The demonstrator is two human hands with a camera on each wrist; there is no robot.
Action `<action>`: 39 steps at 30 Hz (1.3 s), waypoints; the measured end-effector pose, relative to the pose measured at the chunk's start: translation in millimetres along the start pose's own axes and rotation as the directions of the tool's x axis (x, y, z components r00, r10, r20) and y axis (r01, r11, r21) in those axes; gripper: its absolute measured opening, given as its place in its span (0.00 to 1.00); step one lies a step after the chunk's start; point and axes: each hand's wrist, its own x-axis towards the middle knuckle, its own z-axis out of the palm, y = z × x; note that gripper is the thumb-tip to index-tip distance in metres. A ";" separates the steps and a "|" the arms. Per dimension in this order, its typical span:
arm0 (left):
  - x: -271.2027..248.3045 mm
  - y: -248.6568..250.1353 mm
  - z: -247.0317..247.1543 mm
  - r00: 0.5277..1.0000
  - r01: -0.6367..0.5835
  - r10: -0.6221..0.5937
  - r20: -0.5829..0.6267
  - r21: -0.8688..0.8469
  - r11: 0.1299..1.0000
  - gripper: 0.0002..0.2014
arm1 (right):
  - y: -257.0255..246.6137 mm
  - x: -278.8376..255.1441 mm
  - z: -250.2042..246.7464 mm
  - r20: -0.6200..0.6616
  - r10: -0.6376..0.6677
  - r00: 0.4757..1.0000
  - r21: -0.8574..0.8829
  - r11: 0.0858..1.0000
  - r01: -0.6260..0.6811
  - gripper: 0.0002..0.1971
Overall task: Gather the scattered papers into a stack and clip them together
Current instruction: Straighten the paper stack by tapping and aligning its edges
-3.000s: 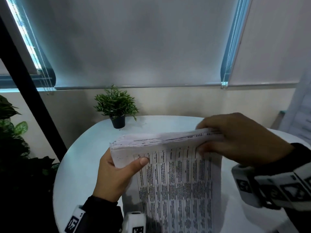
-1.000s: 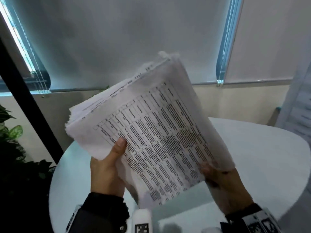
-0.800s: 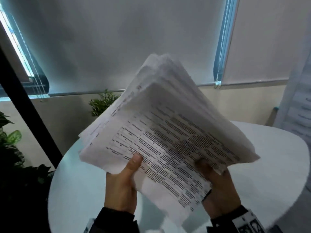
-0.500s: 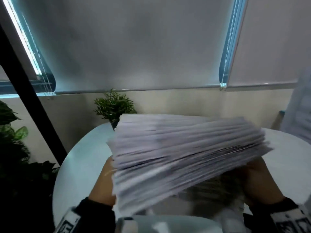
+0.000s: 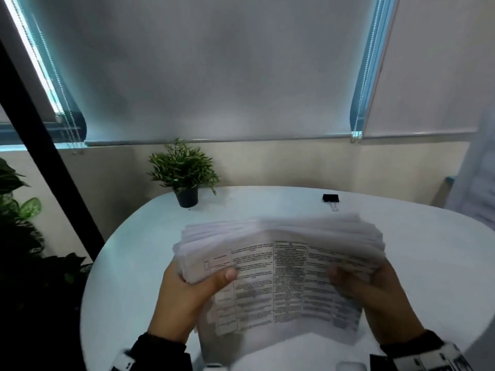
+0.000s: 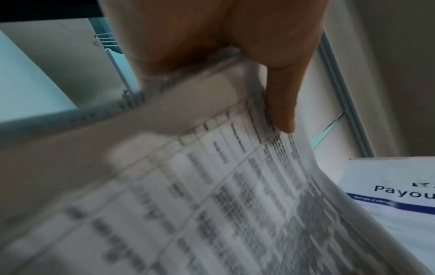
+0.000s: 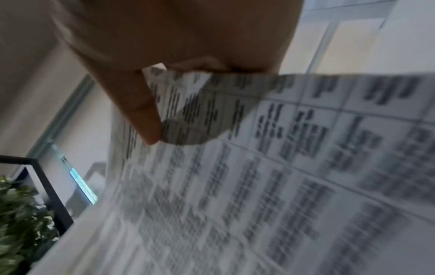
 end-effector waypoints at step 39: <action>-13.2 8.5 -10.9 0.996 -0.087 0.088 -0.002 0.026 0.996 0.55 | -6.9 -14.4 6.2 -0.091 -0.089 0.992 0.001 0.996 0.090 0.47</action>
